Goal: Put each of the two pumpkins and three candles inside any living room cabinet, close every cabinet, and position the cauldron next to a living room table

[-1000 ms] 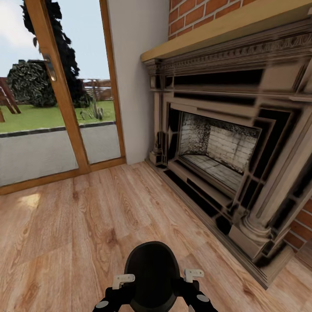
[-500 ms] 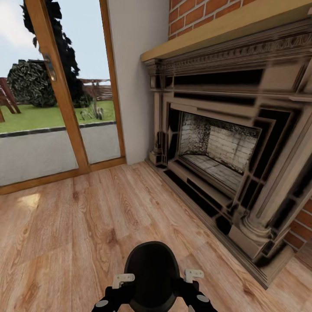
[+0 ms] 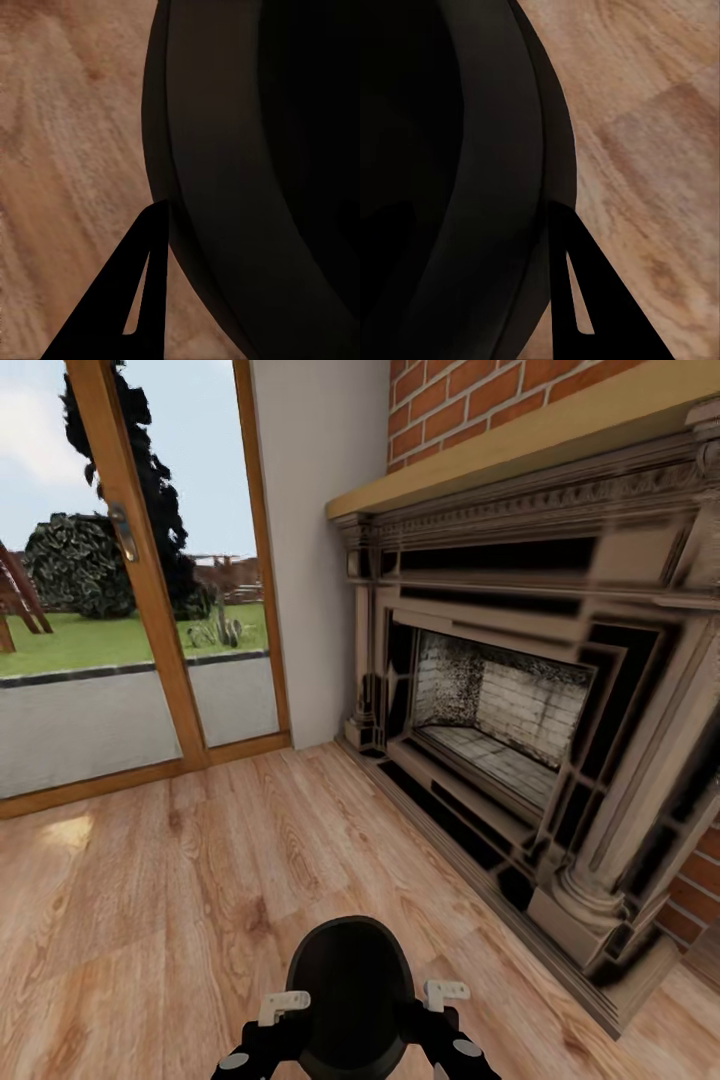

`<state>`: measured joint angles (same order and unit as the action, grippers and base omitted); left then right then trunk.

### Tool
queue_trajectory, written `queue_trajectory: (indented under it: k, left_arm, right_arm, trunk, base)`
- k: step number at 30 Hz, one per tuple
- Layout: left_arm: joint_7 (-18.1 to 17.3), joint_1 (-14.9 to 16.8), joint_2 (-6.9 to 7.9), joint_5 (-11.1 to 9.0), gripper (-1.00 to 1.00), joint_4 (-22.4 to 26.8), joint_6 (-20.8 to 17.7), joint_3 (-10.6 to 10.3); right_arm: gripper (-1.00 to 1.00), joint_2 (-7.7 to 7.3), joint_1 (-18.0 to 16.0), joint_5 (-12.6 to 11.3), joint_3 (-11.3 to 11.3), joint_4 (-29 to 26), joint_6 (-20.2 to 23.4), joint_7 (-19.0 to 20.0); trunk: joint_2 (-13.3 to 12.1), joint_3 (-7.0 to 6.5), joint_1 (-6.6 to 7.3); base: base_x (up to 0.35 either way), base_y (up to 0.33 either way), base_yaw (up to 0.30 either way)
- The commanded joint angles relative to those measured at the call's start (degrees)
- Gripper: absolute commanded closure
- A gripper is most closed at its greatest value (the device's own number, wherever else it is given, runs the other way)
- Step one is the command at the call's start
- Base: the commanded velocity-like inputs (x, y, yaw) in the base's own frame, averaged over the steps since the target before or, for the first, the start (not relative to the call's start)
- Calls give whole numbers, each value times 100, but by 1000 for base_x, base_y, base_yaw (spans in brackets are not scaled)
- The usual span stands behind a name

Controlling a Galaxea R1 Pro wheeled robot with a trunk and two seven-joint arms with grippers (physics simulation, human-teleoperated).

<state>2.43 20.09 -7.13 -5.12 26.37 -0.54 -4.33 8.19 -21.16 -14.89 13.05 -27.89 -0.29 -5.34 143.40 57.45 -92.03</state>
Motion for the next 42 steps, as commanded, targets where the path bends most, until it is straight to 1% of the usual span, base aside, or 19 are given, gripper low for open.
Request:
queue_trajectory:
  k: [1,8,9,13,18,32,42]
  left_arm:
    - [6,4,2,-76,100,37,28,-51]
    - [4,4,9,-76,100,20,63,-48]
    - [4,4,9,-76,100,149,81,-45]
    - [4,4,10,-76,100,149,81,-43]
    - [3,4,10,-76,100,149,81,-45]
    - [6,4,10,-71,100,149,81,-51]
    - [11,4,10,-76,100,149,81,-59]
  right_arm:
    - [100,-3,-2,-93,31,3,-1,-34]
    - [100,6,-3,-29,31,-11,4,-37]
    - [100,7,-3,-373,31,-13,5,-40]
    - [100,7,-5,-374,31,-14,10,-44]
    - [100,7,-5,-376,31,-15,13,-46]
    - [100,16,-4,-374,31,-15,30,-54]
    - [100,15,-7,-374,31,-15,31,-55]
  trunk:
    - [1,-18,4]
    - [-9,-173,22]
    - [-10,-195,25]
    - [-15,-284,35]
    - [-207,-375,141]
    - [-207,-375,141]
    - [-207,-375,141]
  base:
    - [0,0,0]
    - [0,0,0]
    - [0,0,0]
    - [0,0,0]
    - [0,0,58]
    - [-6,0,271]
    - [-182,0,276]
